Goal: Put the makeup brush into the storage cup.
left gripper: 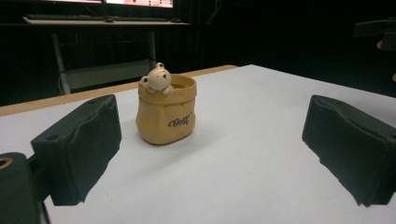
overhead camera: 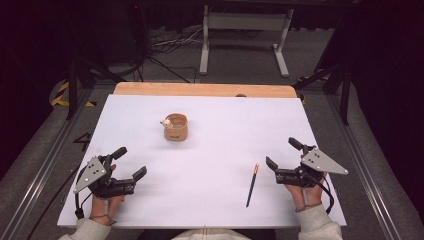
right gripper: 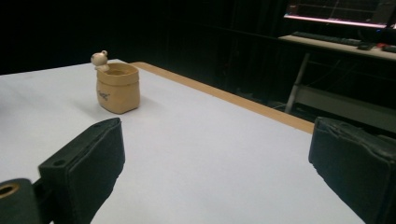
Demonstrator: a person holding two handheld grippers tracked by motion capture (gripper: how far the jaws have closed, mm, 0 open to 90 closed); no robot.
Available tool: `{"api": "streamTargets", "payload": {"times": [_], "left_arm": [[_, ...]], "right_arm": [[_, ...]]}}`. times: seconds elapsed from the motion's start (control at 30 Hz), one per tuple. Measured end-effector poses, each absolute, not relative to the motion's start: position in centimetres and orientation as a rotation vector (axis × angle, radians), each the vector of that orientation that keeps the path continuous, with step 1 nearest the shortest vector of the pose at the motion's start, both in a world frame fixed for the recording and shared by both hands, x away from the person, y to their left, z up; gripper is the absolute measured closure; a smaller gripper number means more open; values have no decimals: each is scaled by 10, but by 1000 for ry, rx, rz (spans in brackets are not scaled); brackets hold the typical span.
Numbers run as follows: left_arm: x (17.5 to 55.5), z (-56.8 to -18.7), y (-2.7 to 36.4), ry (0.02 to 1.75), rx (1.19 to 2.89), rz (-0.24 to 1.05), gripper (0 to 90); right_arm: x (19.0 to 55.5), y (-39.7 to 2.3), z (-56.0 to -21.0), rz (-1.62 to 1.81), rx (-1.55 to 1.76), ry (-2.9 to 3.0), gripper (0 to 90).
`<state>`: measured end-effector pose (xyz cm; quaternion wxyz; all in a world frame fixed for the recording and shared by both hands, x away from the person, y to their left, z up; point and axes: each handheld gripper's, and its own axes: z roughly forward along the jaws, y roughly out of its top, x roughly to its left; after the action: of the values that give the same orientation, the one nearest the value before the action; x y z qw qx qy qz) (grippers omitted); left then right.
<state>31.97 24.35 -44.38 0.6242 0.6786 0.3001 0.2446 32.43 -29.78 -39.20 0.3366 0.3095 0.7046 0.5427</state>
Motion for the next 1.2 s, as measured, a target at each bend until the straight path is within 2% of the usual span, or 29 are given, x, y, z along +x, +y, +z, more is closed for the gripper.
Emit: {"api": "streamTargets", "payload": {"times": [0.23,0.57,0.97,1.2], "left_arm": [[321,-444,244,697,1548,559,55],[323,-444,243,676,1556,540,68],[324,-443,240,678,1585,530,76],[325,-443,240,690,1586,517,73]], "right_arm": [[335,-282,-390,1427,833,1915,34],[339,-265,-380,1275,858,2076,44],[360,-257,-382,1000,1226,2359,75],[366,-252,-382,879,1316,2416,98]]}}
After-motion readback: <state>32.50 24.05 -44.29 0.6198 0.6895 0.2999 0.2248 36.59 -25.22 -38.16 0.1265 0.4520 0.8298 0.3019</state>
